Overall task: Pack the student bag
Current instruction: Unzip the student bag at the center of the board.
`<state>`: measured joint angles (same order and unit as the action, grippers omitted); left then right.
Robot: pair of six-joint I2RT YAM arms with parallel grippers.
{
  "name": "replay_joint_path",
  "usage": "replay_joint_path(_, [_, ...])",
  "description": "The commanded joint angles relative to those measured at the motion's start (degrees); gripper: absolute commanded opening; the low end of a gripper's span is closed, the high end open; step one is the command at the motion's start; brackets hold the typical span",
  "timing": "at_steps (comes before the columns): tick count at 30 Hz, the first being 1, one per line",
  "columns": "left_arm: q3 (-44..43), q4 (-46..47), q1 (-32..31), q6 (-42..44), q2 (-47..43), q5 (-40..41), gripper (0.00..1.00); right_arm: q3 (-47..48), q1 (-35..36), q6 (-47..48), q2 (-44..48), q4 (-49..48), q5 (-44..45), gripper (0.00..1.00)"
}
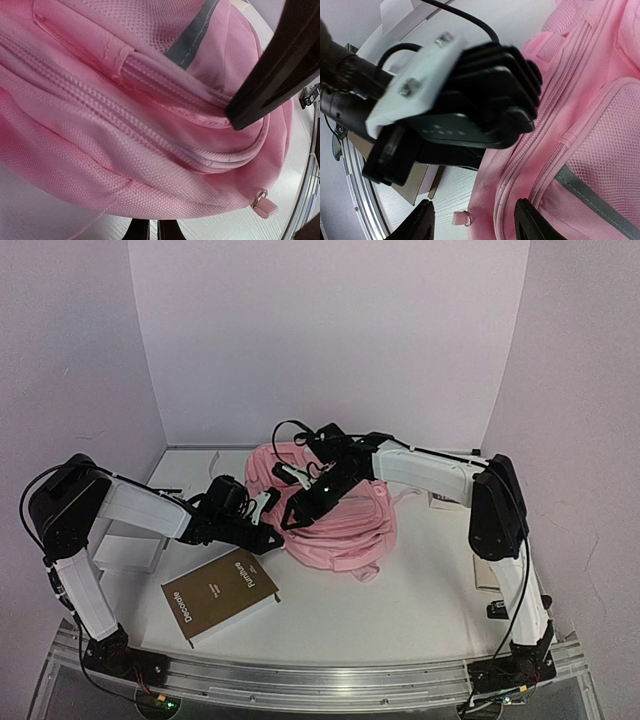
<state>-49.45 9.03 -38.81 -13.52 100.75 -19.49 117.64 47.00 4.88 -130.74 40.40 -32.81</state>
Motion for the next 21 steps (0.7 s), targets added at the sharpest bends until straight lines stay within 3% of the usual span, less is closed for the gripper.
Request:
replay_joint_path(1, [-0.46,3.63,0.21,-0.54,-3.63,-1.61,0.0,0.93,0.09,-2.85,-1.97,0.09,1.52,0.54])
replay_joint_path(9, [-0.48,4.36,0.3,-0.92,-3.81,-1.76,0.0,-0.07,1.03,-4.24,-2.56,-0.64,4.93,0.54])
replay_joint_path(19, [0.85,6.16,0.35,-1.99,-5.17,-2.29,0.0,-0.99,1.37,-4.44,-4.1,-1.26,10.48,0.3])
replay_joint_path(21, [0.78,6.22,0.31,-2.08,-5.05,-2.34,0.0,-0.81,1.45,-4.44,-3.96,-1.24,10.66,0.17])
